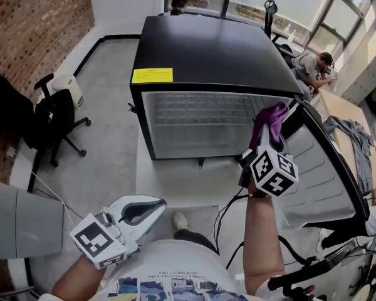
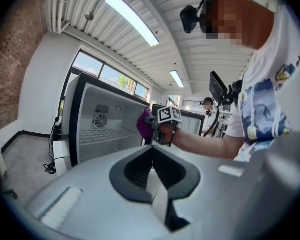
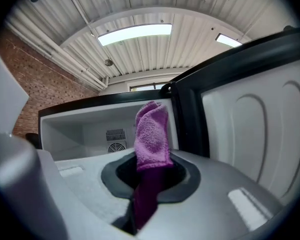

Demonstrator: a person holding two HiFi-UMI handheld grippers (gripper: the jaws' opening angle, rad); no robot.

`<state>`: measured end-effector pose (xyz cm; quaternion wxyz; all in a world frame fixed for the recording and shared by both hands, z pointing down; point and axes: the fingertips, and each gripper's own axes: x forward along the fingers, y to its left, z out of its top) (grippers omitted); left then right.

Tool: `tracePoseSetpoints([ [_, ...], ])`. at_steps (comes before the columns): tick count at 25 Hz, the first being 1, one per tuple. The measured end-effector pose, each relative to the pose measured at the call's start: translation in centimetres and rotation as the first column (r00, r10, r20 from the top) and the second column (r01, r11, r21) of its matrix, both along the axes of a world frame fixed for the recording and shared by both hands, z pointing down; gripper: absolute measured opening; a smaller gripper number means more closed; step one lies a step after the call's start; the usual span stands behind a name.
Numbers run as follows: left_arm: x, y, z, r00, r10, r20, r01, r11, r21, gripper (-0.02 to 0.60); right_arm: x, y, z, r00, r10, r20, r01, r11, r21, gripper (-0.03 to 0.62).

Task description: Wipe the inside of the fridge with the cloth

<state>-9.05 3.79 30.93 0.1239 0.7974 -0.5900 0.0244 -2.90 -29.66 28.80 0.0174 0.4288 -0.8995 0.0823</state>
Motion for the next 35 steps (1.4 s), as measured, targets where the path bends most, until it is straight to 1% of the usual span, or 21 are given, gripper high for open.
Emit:
tracePoseSetpoints([
  [9, -2.0, -1.6, -0.4, 1.0, -0.024, 0.006, 0.024, 1.0, -0.003, 0.006, -2.9, -3.3, 0.4, 1.0, 0.016, -0.008, -0.016, 1.0, -0.015, 0.054],
  [21, -2.8, -3.2, -0.8, 0.999, -0.042, 0.013, 0.042, 0.999, -0.002, 0.007, -5.4, -5.6, 0.2, 1.0, 0.015, -0.006, -0.015, 1.0, -0.019, 0.054],
  [30, -3.2, -3.7, -0.8, 0.998, -0.065, 0.008, 0.065, 0.998, -0.01, 0.007, -7.7, -6.9, 0.3, 0.999, -0.017, -0.034, 0.018, 1.0, 0.005, 0.054],
  [35, -2.7, -4.4, -0.9, 0.997, -0.073, 0.009, 0.073, 0.997, -0.02, 0.008, -8.6, -7.8, 0.4, 0.998, -0.048, -0.048, 0.049, 0.999, 0.012, 0.054],
])
